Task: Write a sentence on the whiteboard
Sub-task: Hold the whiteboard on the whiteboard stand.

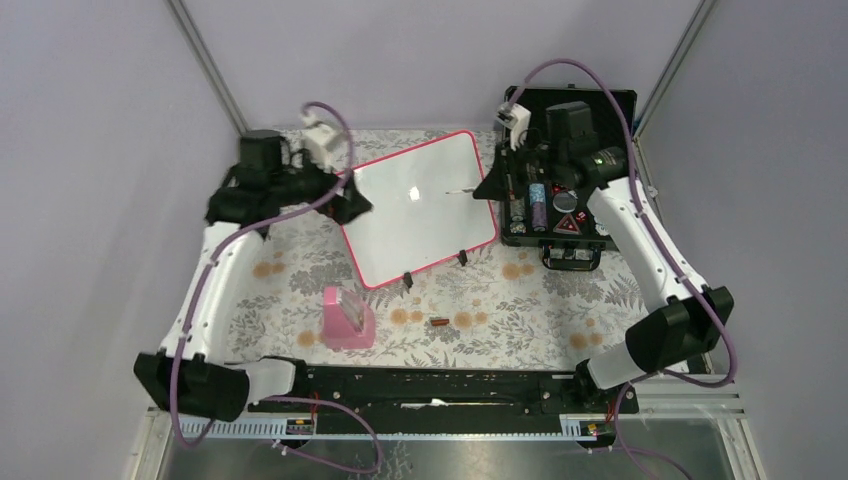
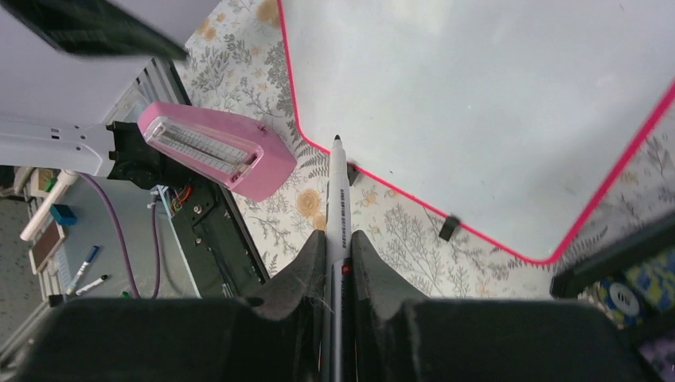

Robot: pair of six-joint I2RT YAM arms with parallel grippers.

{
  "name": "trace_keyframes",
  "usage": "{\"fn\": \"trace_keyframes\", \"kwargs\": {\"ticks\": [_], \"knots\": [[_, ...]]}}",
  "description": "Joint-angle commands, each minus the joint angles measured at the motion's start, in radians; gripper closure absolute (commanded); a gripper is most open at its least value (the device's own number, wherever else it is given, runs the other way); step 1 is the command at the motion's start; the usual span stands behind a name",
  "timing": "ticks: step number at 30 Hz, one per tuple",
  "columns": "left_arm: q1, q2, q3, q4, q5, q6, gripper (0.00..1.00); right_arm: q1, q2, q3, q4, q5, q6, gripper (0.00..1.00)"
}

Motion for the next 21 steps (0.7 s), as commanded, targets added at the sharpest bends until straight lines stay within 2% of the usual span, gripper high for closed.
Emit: {"fn": "trace_keyframes", "kwargs": {"ticks": [1, 6, 8, 12, 17, 21], "knots": [[0.242, -0.089, 0.0, 0.067, 0.192, -0.144, 0.01, 0.103, 0.074, 0.138, 0.033, 0.043, -0.029, 1.0], [0.523, -0.047, -0.051, 0.064, 0.378, -0.143, 0.01, 0.243, 0.175, 0.258, 0.033, 0.091, -0.06, 1.0], [0.576, -0.016, -0.068, 0.061, 0.433, -0.128, 0.01, 0.287, 0.208, 0.281, 0.044, 0.126, -0.079, 1.0], [0.589, 0.033, -0.089, 0.091, 0.448, -0.106, 0.1, 0.368, 0.251, 0.289, 0.119, 0.224, -0.101, 1.0], [0.589, 0.118, -0.067, 0.17, 0.529, -0.16, 0.31, 0.429, 0.323, 0.351, 0.171, 0.33, -0.148, 1.0], [0.587, 0.179, -0.042, 0.17, 0.574, -0.154, 0.33, 0.443, 0.397, 0.438, 0.153, 0.321, -0.175, 1.0]]}}
